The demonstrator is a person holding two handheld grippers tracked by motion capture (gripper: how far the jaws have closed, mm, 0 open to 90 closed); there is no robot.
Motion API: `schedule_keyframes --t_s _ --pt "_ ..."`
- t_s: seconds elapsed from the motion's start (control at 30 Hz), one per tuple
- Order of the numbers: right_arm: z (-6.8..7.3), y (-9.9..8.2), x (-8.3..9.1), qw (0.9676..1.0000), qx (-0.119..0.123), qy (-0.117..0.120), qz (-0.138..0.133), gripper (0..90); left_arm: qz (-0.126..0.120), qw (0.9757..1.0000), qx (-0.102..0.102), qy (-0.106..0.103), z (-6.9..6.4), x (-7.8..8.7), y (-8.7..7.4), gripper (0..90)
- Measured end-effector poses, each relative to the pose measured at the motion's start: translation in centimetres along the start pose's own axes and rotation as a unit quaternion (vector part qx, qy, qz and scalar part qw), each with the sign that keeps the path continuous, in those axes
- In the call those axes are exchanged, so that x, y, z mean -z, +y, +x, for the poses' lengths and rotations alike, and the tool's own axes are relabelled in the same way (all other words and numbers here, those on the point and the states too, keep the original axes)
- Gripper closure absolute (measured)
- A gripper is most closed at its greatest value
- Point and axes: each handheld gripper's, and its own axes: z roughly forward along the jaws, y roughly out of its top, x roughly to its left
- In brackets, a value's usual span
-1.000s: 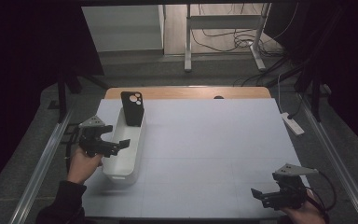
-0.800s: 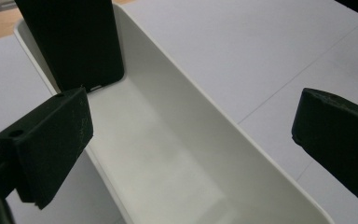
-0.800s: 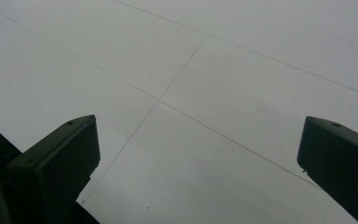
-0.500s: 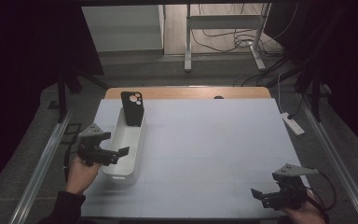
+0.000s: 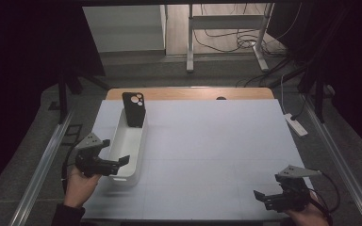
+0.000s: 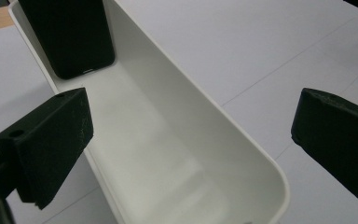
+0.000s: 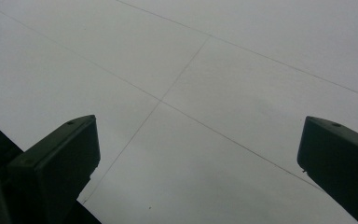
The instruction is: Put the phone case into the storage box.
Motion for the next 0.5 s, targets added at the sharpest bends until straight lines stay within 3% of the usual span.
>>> schedule_keyframes --t_s 0.5 --pt "0.1 0.0 0.0 1.0000 0.003 -0.001 0.003 0.0 -0.008 0.9999 0.004 0.012 -1.3 1.5 -1.9 0.0"
